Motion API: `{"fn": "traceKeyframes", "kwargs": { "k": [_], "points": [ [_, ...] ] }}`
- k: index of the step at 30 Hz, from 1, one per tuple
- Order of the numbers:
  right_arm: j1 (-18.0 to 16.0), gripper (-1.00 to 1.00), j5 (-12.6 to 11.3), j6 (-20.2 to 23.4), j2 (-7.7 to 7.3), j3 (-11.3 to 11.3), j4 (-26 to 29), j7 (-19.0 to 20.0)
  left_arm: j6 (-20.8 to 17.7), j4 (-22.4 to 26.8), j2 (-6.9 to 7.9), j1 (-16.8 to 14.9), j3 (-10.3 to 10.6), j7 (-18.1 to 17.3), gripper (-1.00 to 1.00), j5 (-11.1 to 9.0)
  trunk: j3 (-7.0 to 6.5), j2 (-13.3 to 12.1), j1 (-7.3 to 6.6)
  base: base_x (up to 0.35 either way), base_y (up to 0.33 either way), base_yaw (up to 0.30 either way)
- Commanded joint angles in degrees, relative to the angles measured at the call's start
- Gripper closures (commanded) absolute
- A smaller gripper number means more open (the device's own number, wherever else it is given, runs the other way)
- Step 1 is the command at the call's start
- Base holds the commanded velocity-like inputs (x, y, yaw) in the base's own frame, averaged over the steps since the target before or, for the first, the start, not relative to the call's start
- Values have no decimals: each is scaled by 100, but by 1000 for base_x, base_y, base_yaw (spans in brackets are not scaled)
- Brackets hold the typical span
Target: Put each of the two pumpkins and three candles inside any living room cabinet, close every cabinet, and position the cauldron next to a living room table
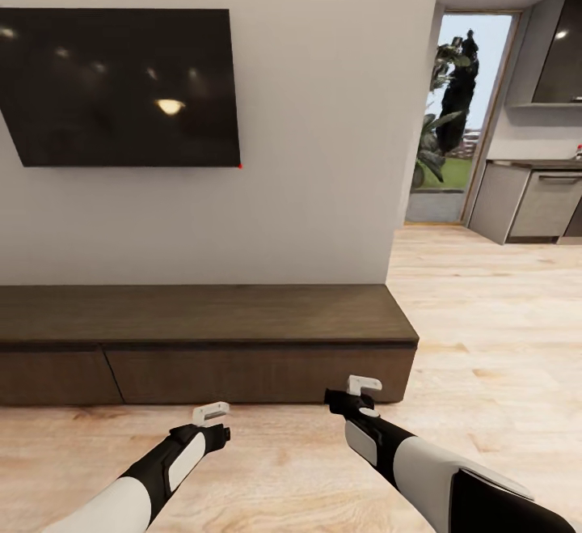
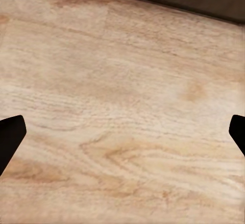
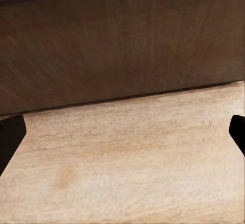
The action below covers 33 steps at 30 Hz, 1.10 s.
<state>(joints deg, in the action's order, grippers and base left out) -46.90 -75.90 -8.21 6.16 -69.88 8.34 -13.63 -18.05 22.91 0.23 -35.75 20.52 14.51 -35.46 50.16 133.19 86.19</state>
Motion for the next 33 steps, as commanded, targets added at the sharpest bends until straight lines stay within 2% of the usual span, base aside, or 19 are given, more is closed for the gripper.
{"fn": "traceKeyframes", "kwargs": {
  "k": [1,4,13,20,27,33],
  "points": [
    [-4,-100,-57,150,-1,-50,5,-29,-15,6,4,-2,26,43,-100,-40,-4,-39,-24,0,0,0],
    [-3,-100,-56,507,-1,-52,2,-26,-1,-81,1,-2,26,43,-100,-28,-30,-159,-90,0,0,0],
    [224,-100,-97,596,-1,-33,-22,-9,10,-152,5,-2,33,43,-100,-29,-109,-520,-287,0,0,0],
    [513,-100,-426,573,-9,-34,-149,16,136,-917,0,-2,54,34,-100,23,-169,-801,-441,0,0,-39],
    [618,-100,-456,567,-10,-35,-163,18,845,-1925,-59,44,80,28,-100,34,-242,-1082,-595,0,0,-33],
    [832,-100,-452,522,-10,-42,-161,11,1001,-2090,-5,385,91,25,-100,72,-345,-1322,-727,0,0,-2]
  ]
}}
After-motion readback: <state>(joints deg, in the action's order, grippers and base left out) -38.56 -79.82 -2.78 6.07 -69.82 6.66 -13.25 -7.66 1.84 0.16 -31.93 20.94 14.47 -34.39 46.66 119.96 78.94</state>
